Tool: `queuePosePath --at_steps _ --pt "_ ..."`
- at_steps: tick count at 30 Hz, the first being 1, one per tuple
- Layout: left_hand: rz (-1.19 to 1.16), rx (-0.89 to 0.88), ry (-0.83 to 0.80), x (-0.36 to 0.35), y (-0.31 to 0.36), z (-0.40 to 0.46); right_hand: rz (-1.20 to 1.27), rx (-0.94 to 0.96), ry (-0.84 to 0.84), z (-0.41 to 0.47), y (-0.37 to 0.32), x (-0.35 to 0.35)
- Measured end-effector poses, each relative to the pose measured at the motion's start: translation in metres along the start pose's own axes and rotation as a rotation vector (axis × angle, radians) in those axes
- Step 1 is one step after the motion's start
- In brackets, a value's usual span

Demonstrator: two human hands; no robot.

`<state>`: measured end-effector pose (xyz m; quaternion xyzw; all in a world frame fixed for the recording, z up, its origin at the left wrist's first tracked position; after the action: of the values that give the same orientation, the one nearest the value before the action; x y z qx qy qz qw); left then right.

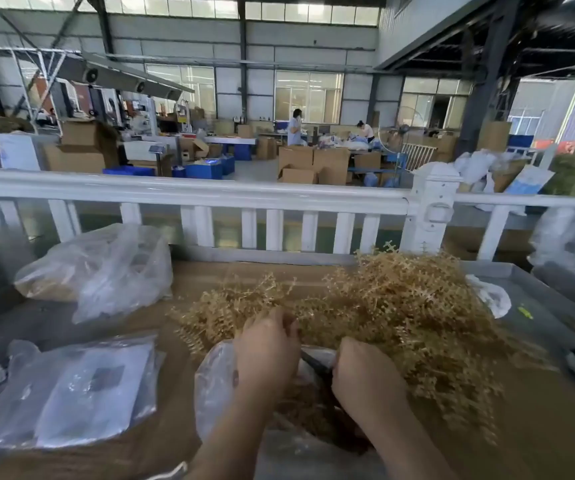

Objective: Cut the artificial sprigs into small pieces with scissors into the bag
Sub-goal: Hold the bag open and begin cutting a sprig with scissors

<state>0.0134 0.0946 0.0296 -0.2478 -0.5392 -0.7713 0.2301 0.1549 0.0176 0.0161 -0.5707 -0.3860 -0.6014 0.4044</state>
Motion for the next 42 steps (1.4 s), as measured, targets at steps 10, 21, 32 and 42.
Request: queuePosePath --at_steps 10,21,32,42 --pt "-0.061 0.392 0.008 -0.026 -0.035 0.052 -0.167 -0.028 -0.183 0.018 0.003 -0.031" --pt "0.03 0.306 0.035 0.004 -0.061 0.08 -0.071 -0.016 0.065 0.001 0.009 0.0" --pt "0.281 0.221 -0.07 -0.008 -0.087 0.071 0.403 -0.034 0.165 0.059 -0.031 -0.014" --pt "0.424 0.291 -0.019 0.005 -0.087 0.098 0.374 -0.114 0.154 0.093 -0.043 -0.05"
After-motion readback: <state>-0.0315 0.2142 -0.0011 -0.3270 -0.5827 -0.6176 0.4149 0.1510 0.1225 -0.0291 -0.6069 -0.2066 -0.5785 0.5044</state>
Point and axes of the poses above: each hand's wrist, its own z-axis towards the middle knuckle, its own x-axis out of the back of the hand, y = z × x, the point moved 10 cm from there along z, towards the middle knuckle, and after that the axes turned 14 degrees about -z, right-handed, at the moved point
